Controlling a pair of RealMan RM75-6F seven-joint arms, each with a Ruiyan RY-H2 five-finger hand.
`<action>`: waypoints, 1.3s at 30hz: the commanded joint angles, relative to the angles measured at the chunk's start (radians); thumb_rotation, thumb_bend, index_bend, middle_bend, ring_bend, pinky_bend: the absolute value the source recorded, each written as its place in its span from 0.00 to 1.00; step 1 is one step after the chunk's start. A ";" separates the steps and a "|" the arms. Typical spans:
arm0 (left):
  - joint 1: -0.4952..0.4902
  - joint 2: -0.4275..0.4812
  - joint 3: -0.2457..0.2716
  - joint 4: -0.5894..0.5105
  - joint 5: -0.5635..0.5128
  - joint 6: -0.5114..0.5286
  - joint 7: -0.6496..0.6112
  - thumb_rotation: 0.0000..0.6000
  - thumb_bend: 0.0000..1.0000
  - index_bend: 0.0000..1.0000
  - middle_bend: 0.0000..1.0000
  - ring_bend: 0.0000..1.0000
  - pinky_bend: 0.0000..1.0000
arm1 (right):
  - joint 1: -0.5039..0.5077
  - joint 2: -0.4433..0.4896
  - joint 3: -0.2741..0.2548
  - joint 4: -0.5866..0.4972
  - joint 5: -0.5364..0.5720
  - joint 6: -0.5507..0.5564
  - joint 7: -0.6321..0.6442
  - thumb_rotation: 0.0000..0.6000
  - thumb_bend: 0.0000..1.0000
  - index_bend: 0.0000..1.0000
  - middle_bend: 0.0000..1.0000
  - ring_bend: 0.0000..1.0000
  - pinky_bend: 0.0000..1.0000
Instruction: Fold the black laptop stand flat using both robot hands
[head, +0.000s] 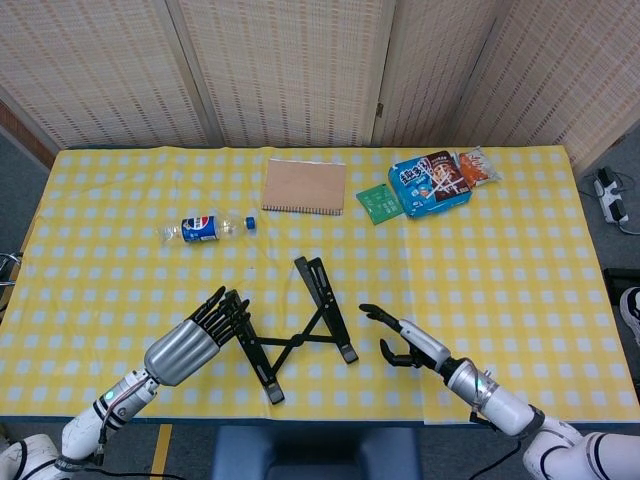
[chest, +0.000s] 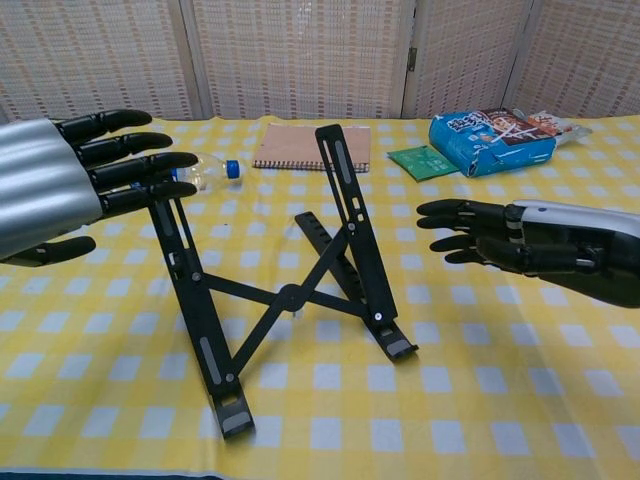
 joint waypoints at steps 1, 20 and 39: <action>0.004 -0.001 0.019 -0.029 0.017 -0.009 0.023 1.00 0.39 0.10 0.00 0.00 0.00 | 0.027 -0.007 0.028 0.018 0.030 -0.047 -0.010 0.66 0.76 0.00 0.01 0.06 0.00; -0.002 -0.053 0.018 0.062 -0.055 -0.081 0.065 1.00 0.39 0.10 0.00 0.00 0.00 | 0.089 -0.131 0.041 0.111 0.006 -0.127 0.047 0.65 0.76 0.00 0.01 0.06 0.00; -0.003 -0.038 -0.004 0.138 -0.093 -0.028 0.010 1.00 0.39 0.10 0.00 0.00 0.00 | 0.045 -0.177 -0.061 0.061 -0.110 0.002 0.026 0.65 0.76 0.00 0.01 0.06 0.00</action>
